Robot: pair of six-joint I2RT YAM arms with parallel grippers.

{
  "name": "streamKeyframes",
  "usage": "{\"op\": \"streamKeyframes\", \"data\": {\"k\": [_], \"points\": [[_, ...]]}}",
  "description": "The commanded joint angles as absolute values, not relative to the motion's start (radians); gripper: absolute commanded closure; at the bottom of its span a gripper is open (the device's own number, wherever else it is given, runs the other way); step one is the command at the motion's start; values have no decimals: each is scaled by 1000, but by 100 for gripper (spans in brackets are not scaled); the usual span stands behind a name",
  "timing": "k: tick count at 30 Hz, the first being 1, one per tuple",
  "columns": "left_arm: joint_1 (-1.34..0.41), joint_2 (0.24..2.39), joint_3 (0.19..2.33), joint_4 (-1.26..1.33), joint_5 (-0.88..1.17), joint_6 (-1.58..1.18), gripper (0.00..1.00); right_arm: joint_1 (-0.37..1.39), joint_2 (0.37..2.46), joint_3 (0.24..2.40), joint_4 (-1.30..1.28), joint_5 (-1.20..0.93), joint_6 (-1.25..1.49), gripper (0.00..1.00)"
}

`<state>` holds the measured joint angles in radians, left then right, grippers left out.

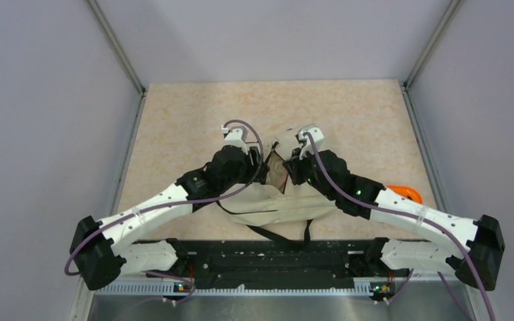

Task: Pack the student bag
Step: Place the stationery in the student bag.

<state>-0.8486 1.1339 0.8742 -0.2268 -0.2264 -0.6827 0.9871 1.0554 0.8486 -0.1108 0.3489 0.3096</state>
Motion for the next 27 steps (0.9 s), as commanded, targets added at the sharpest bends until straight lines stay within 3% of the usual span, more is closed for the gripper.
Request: {"op": "streamKeyframes", "data": {"k": [1,8,12,16,21,27], "points": [[-845,1175,861,-236,-228,-710,44,998,1066,854,-30,309,344,100],[-845,1222,845,-234,-211,-745,63,1032,1117,830,-22,301,367,100],[-845,1234,848,-249,-207,-745,80,1047,1161,818,-14,299,380,100],[-845,1221,849,-261,-218,-736,92,1054,1211,806,-14,277,386,100],[-845,1212,830,-246,-217,-741,99,1056,1284,798,-14,270,394,100],[-845,1221,818,-201,-176,-749,100,1056,1346,793,22,268,402,100]]}}
